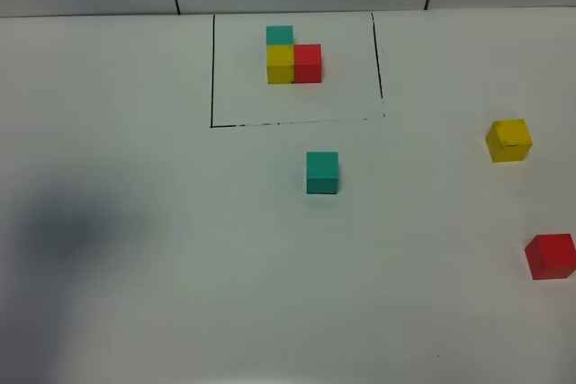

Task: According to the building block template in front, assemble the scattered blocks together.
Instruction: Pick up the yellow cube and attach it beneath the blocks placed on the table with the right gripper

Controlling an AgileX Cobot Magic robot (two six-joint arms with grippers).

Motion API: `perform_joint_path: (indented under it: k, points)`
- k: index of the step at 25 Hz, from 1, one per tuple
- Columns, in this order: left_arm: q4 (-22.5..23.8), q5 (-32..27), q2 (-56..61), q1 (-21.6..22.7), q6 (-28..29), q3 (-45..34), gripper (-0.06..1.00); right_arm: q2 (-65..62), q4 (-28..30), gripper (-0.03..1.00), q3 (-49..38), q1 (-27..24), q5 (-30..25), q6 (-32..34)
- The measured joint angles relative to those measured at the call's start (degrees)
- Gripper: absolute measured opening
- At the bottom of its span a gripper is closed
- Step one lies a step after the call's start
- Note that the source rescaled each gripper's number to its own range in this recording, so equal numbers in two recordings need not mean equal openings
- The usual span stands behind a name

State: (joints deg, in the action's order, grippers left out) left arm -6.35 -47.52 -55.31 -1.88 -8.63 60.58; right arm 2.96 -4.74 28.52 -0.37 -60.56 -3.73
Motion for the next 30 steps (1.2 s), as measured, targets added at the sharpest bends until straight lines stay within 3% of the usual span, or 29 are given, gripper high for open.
perform_joint_path:
  k: [13,30]
  points:
    - [-1.5,-1.5,30.2,0.0,2.9,-16.9,0.97,0.0,-0.1,0.73,0.0,0.0,0.0,0.0]
    - [-1.6,-9.1,52.5,0.0,5.3,-30.5,0.97,0.0,-0.2,0.73,0.0,0.0,0.0,0.0]
